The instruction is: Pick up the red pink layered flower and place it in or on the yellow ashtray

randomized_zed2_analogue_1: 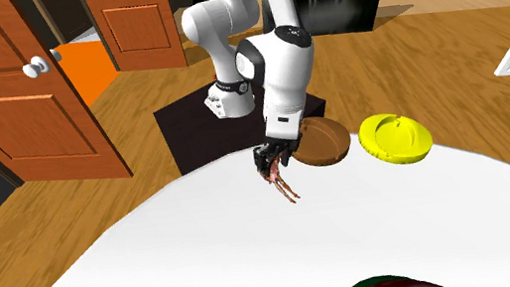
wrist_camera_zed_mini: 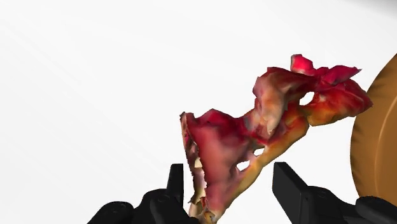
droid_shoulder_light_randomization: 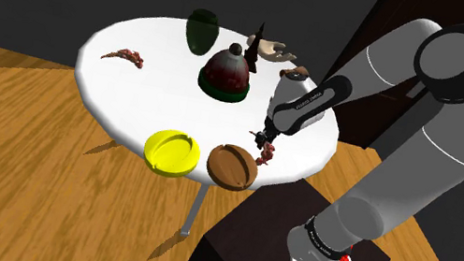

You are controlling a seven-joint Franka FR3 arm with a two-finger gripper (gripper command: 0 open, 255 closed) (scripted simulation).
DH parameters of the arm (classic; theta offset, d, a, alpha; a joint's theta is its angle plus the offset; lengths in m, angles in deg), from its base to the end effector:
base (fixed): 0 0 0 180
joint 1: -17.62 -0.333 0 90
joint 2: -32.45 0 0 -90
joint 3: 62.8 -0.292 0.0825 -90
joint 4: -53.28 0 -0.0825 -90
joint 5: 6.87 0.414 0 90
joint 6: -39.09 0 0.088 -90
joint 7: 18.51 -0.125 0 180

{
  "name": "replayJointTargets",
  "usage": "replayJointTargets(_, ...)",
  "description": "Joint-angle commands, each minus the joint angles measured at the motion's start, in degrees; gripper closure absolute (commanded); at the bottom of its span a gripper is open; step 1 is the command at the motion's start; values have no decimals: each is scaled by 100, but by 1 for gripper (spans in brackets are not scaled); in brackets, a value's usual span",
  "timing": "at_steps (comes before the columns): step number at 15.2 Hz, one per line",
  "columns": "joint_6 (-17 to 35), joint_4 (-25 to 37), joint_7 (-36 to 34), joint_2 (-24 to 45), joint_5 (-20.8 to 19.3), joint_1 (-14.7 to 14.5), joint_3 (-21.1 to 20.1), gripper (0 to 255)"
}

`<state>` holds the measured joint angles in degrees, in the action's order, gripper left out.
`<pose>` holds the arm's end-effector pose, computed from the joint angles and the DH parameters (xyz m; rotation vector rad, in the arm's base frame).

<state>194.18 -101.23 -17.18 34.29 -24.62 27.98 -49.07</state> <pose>0.3841 -0.1642 0.1490 3.0092 -0.1723 -0.0770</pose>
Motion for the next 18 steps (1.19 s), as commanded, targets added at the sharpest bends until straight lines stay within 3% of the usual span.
replayJointTargets(1,0,0,0,1,0,0,0,255)
replayJointTargets(9,1,0,0,1,0,0,0,255)
replayJointTargets(18,-868,39,133,-832,73,-22,-25,255)
